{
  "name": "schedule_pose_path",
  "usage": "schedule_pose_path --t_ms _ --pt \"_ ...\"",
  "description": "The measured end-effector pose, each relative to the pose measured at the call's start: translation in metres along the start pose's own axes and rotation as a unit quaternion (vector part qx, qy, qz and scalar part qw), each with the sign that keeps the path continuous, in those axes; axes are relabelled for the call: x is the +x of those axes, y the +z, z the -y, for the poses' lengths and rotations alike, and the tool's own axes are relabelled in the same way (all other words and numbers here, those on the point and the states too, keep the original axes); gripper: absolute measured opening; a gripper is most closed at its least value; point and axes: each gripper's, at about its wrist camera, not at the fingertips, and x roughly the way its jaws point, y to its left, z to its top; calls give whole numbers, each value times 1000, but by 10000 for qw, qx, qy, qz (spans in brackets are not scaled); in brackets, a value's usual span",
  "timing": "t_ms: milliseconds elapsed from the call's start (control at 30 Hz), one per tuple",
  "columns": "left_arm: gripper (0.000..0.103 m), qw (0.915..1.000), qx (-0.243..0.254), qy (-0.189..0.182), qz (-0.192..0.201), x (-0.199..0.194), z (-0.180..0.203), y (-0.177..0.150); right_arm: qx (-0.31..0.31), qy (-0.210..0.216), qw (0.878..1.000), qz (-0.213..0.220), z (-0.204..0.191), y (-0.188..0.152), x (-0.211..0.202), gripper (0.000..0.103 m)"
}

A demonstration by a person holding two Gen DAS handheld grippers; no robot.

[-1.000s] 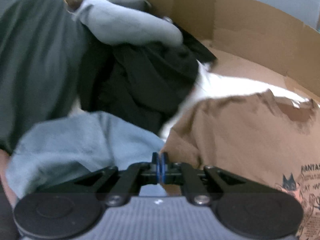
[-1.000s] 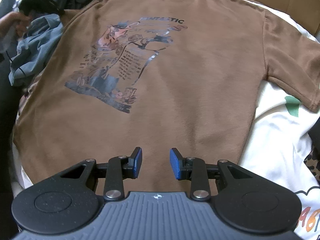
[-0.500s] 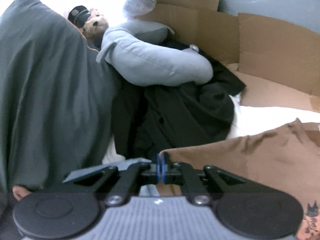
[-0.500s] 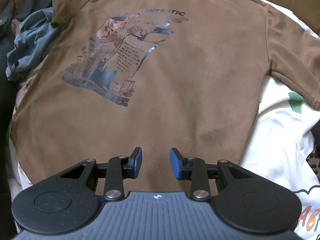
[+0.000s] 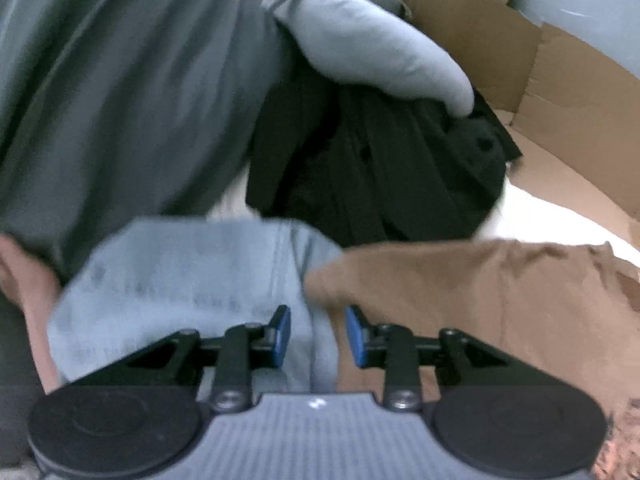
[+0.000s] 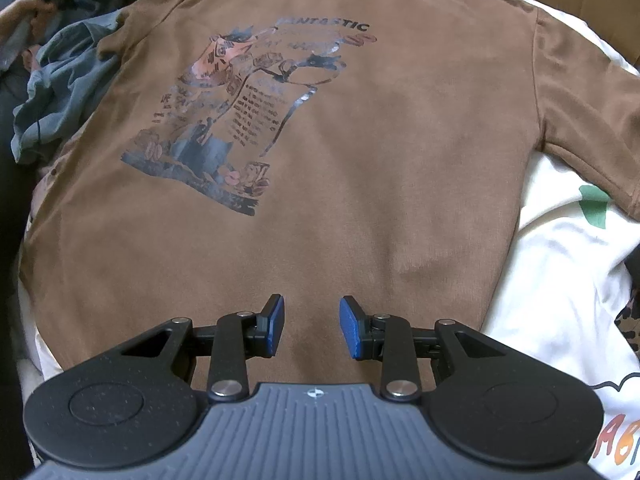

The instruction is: Fold clothes

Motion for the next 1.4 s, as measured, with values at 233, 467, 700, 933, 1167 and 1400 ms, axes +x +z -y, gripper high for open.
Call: schedule_pose_path --t_ms 233,467,700,933,1167,1400 --pt "33 9982 -308 -422 -304 -15 -5 -49 -81 70 9999 118 -7 2 -6 38" --pt "12 9874 -1193 -812 -647 -14 -12 -81 -130 133 9996 197 -14 2 -8 38" --pt "16 9694 -2111 -1035 -707 8 -15 -90 -163 182 9994 264 -18 1 -11 38" --pt "39 9589 -2488 -1096 -815 32 -13 -95 -88 159 9997 168 -13 -6 -5 38" --pt "51 9510 -2779 -1183 -663 43 -13 -106 -64 101 9999 91 -8 -10 0 38" --pt "40 9332 -3372 -1189 -352 27 -32 -124 -122 113 9998 66 -10 -12 2 38"
